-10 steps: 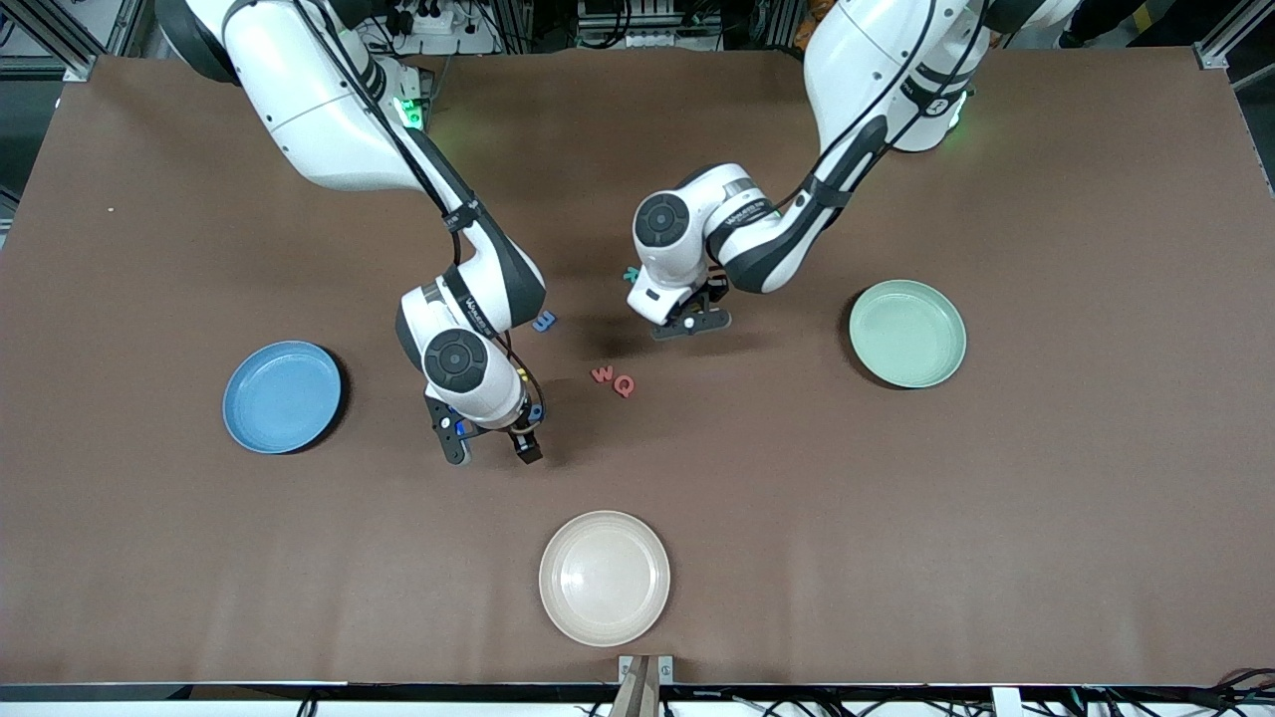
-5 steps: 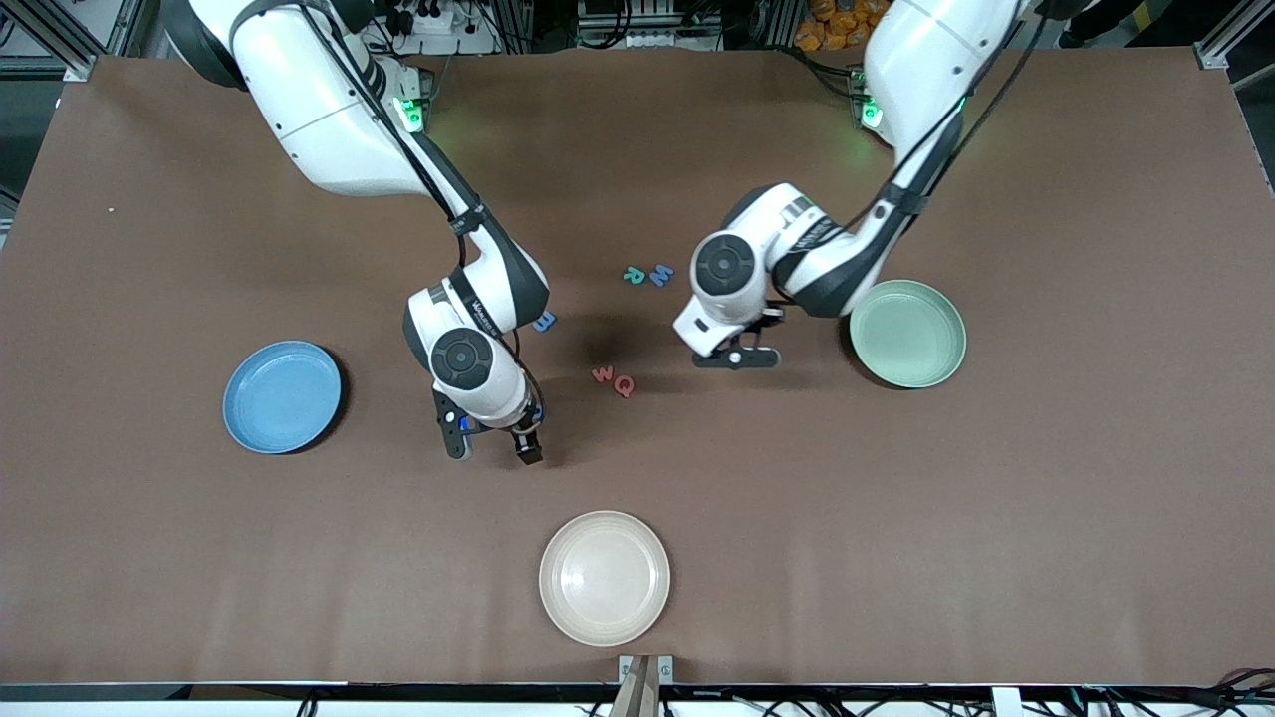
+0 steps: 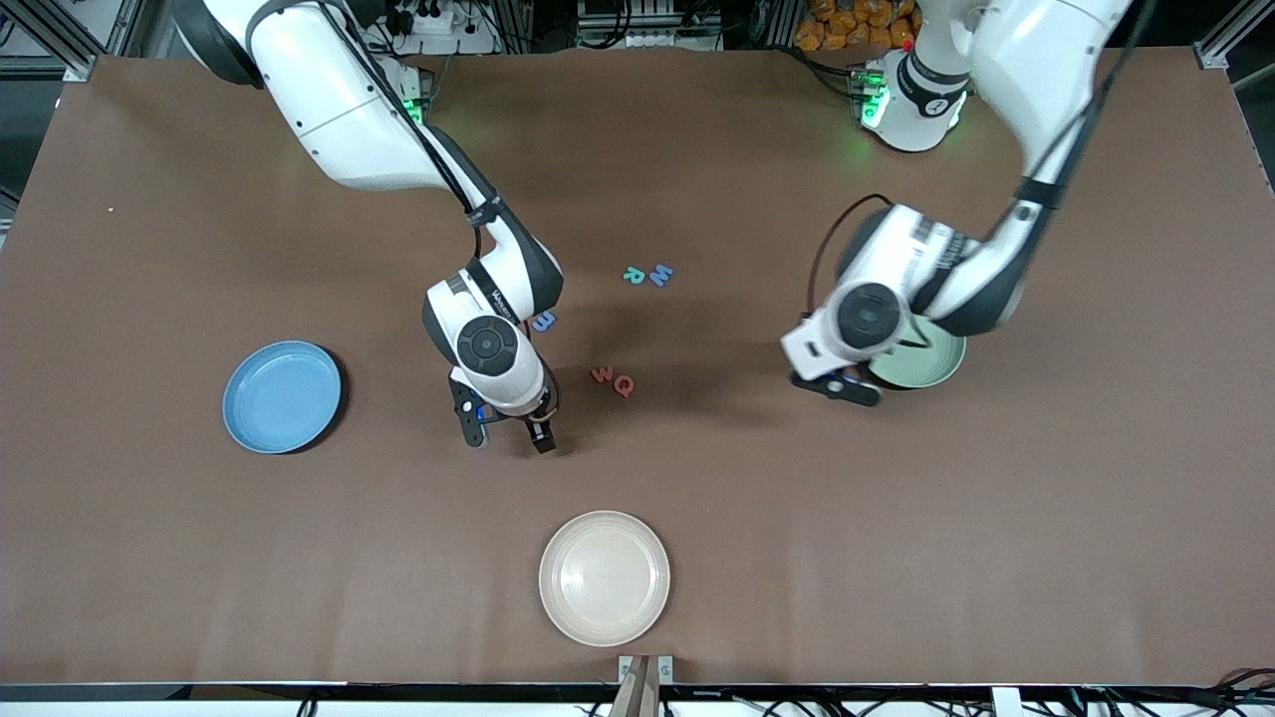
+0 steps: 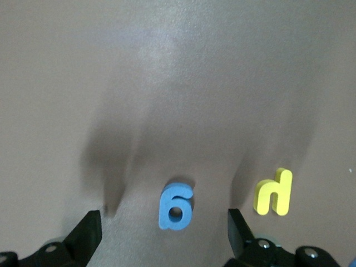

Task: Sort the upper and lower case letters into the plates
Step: 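Carry the yellow H into the green plate and open the left gripper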

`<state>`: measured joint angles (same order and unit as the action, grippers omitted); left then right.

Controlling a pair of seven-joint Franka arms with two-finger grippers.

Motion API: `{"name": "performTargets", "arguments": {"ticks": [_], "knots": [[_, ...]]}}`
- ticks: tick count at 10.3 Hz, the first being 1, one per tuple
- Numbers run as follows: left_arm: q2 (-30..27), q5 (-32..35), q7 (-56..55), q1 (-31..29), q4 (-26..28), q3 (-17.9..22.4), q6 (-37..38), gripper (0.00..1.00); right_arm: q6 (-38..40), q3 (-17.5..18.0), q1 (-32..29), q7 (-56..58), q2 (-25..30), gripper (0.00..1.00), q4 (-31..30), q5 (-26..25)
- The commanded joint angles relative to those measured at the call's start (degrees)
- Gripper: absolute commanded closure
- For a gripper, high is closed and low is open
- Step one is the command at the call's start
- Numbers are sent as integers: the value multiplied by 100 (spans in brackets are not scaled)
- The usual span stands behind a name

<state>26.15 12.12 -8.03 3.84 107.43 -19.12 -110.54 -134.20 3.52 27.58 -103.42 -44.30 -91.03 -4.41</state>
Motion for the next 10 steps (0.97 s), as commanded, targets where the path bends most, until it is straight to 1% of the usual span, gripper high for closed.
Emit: {"name": "performTargets", "arguments": {"ticks": [1, 2, 3, 4, 6, 7, 8, 9, 10], "knots": [[-277, -52, 1072, -768, 671, -92, -527, 98, -229, -88, 90, -257, 9, 0, -160, -191], [-303, -52, 1389, -1014, 961, -101, -887, 97, -229, -97, 72, -257, 26, 0, -160, -191], [-356, -60, 1523, -1069, 1138, -101, -1082, 43, -229, -97, 64, -301, 35, 0, -160, -191], [-356, -113, 1507, -1069, 1157, -101, -1101, 0, -247, -114, 72, -380, 35, 0, -160, -191], [-356, -140, 1201, -1069, 1148, -284, -1066, 0, -256, -123, 81, -389, 35, 0, -160, -200], [-374, -140, 816, -1069, 1131, -485, -1031, 0, -264, -123, 81, -389, 35, 0, -152, -200], [-356, -140, 133, -1035, 1087, -757, -987, 0, -308, -123, 81, -389, 35, 0, -152, -200], [-347, -140, -787, -1026, 1009, -1134, -987, 0, -361, -123, 90, -459, 27, 28, -152, -200], [-321, -148, -1597, -1017, 886, -1451, -987, 0, -405, -123, 90, -520, 27, 80, -152, -200]]}}
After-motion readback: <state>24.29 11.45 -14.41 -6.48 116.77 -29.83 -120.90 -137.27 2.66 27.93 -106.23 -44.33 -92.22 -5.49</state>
